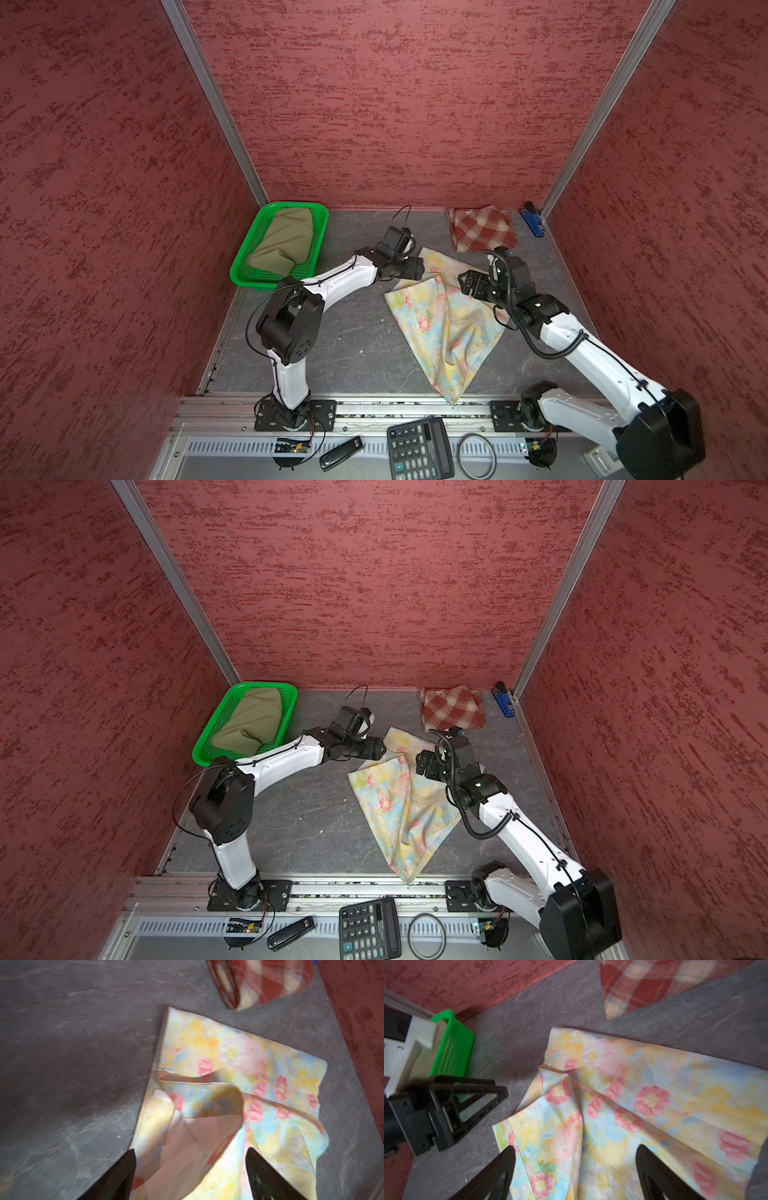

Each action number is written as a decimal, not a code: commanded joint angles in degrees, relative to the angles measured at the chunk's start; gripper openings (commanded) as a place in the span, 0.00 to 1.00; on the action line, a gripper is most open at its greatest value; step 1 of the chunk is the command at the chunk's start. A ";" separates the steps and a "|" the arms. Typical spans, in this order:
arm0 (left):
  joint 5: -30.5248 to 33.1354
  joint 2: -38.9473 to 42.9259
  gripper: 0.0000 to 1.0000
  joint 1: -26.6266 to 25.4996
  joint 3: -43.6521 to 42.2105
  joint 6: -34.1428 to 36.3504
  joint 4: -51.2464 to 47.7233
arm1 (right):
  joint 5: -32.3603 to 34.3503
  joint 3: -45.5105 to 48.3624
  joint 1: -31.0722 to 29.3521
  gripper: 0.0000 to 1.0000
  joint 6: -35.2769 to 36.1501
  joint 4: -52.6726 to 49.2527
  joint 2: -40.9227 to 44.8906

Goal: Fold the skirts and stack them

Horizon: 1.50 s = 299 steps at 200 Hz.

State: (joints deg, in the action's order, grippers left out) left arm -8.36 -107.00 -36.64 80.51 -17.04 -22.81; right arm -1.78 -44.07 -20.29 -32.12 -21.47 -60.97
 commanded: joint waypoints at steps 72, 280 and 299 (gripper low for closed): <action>-13.21 -11.33 0.80 -1.51 7.51 9.29 -0.89 | -4.37 2.28 7.08 0.91 0.94 -2.39 6.48; -6.90 17.48 0.00 18.08 -28.33 -5.56 14.78 | -1.84 4.69 -0.20 0.90 3.21 11.31 -16.21; -3.96 18.64 0.00 19.79 -29.88 -8.34 14.35 | -1.58 2.95 -0.36 0.90 3.38 11.86 -19.59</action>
State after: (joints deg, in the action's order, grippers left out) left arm -18.74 -90.96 -19.03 51.96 -20.05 -10.63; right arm -5.65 -38.22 -20.21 -28.12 -13.23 -77.69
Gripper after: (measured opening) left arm 0.051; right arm 0.904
